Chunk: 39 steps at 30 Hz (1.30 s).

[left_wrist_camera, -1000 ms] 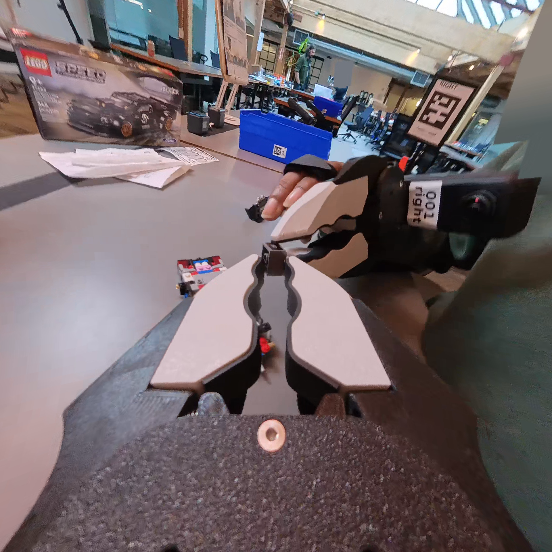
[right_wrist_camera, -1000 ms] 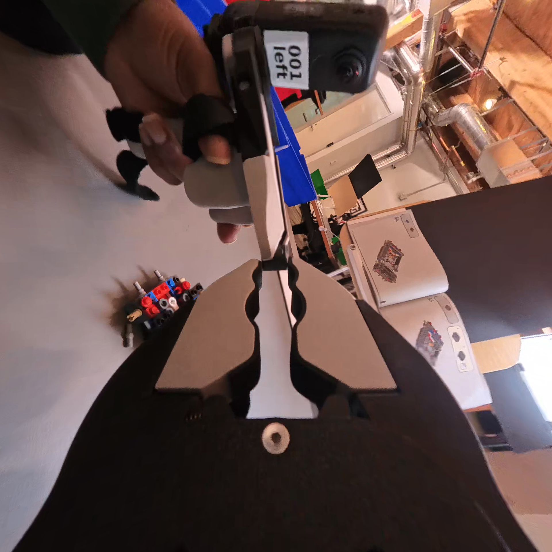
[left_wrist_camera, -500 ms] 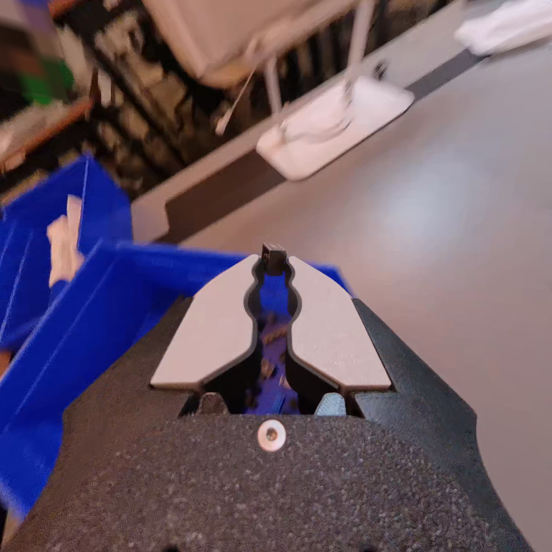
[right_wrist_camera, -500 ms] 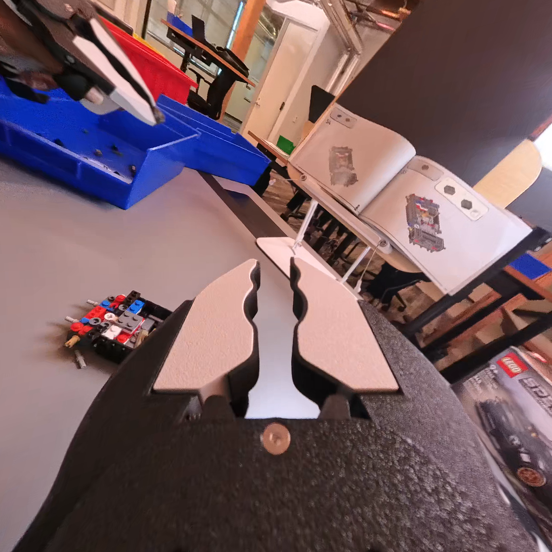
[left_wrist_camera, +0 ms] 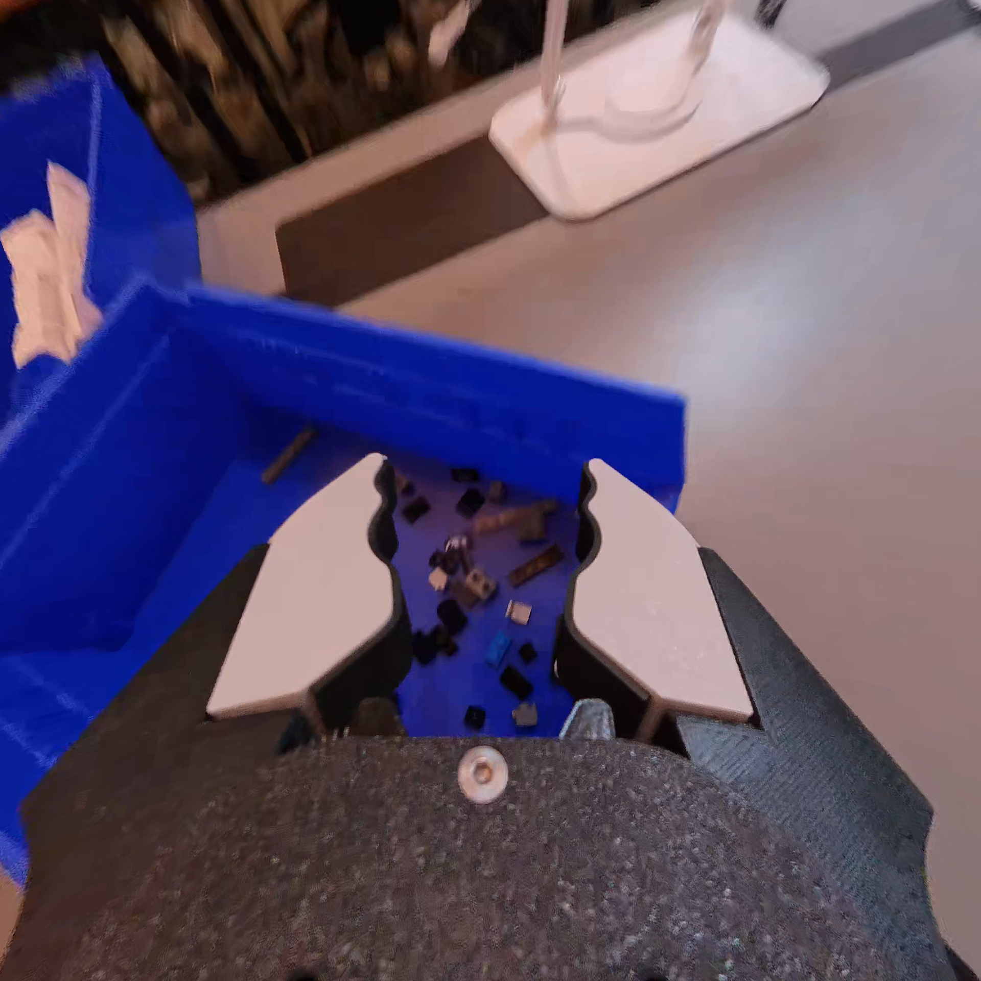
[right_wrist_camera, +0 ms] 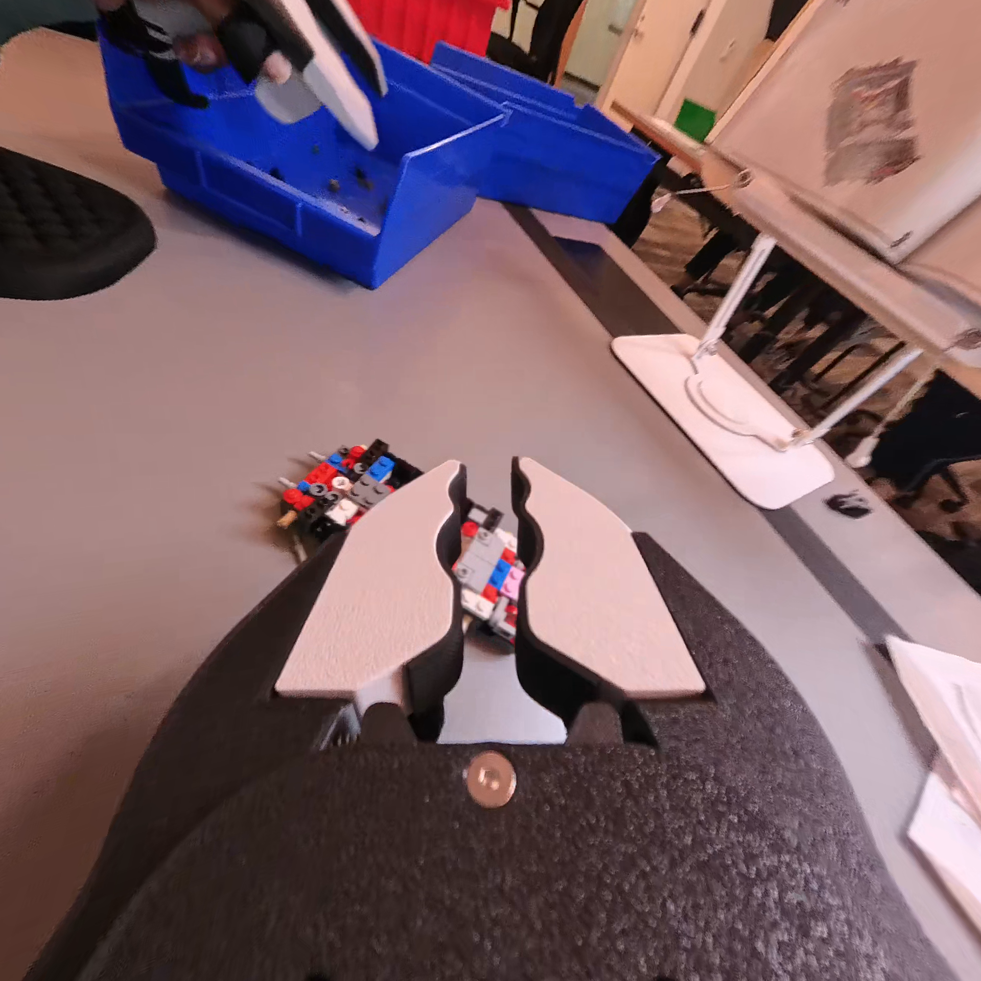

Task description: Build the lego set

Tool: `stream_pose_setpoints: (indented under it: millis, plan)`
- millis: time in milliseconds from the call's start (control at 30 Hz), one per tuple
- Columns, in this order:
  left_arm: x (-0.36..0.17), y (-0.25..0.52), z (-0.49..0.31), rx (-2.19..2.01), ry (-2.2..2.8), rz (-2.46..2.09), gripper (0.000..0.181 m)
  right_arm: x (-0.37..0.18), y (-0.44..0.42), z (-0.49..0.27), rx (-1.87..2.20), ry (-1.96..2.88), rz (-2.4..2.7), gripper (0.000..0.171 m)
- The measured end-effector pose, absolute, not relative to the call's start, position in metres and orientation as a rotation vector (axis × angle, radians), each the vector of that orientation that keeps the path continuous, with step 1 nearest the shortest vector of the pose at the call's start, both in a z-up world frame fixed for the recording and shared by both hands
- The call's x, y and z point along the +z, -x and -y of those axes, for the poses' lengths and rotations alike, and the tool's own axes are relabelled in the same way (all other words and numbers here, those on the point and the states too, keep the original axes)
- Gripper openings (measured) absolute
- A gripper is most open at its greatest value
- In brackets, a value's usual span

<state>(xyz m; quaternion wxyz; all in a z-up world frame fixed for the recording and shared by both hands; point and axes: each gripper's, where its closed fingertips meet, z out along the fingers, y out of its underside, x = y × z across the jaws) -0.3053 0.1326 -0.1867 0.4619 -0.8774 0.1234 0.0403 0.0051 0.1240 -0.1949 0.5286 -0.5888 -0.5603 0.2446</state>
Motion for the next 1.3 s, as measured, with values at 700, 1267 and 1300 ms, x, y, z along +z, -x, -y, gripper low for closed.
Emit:
stream_pose_setpoints:
  millis: [700,1267,1300]
  plan:
    - [-0.21,0.069,-0.107,-0.564,1.744,-0.845,0.072,-0.211,0.005,-0.119,0.709,1.579,1.294,0.022]
    - [-0.222,0.07,-0.107,-0.449,1.711,-0.884,0.038,-0.217,0.002,-0.125,0.67,1.579,1.274,0.033]
    - [-0.221,0.072,-0.108,-0.44,1.703,-0.876,0.035,-0.218,0.002,-0.126,0.658,1.576,1.275,0.034]
